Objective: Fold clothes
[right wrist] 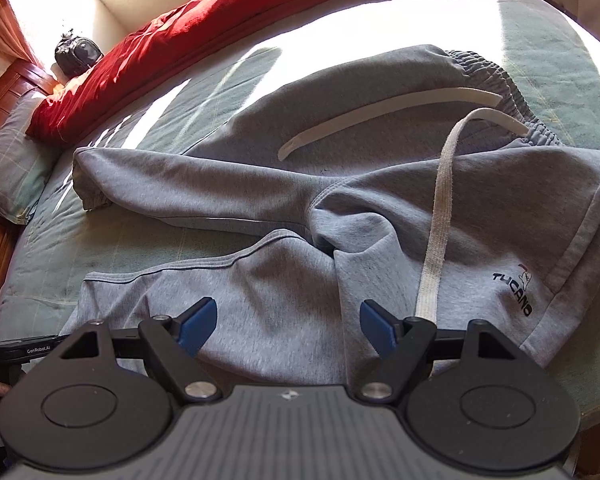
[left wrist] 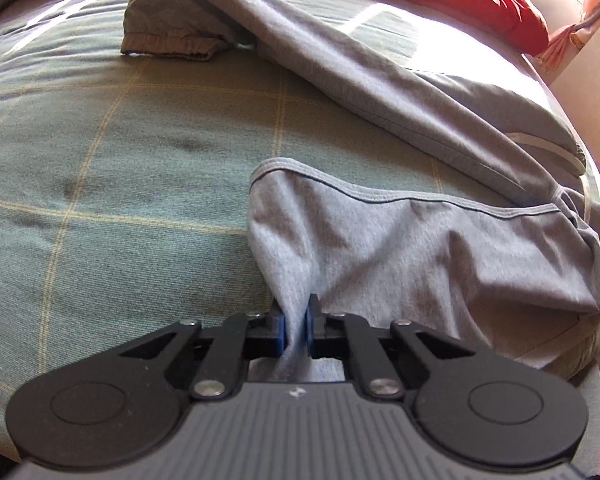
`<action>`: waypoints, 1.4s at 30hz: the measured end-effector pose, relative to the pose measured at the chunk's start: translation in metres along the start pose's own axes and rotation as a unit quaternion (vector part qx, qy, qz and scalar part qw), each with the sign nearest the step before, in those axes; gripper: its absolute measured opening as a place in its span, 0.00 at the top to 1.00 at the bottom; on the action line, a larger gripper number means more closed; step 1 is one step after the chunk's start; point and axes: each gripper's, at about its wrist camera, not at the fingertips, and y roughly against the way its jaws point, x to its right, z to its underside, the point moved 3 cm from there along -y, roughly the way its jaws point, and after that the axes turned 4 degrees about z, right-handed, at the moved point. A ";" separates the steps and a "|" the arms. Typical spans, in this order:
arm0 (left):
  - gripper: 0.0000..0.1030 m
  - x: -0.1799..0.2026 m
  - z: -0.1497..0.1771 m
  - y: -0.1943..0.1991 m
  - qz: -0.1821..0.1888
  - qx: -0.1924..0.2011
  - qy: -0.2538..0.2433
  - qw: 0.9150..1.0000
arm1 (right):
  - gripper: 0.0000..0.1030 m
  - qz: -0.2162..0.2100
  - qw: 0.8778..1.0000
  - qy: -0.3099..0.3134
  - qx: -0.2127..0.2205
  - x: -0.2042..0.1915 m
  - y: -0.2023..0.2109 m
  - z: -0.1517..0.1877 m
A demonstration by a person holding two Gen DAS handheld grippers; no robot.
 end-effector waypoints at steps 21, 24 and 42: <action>0.48 -0.077 0.002 0.056 -0.008 0.051 0.080 0.995 | 0.20 0.010 0.999 -0.025 0.024 0.018 0.014 0.002; 0.48 -0.068 -0.004 0.034 0.013 0.029 0.071 0.997 | 0.20 0.015 0.999 -0.018 0.027 0.016 0.018 0.003; 0.90 -0.044 0.002 0.001 0.035 -0.006 0.029 0.999 | 0.20 0.030 0.999 -0.014 0.017 0.011 0.007 0.000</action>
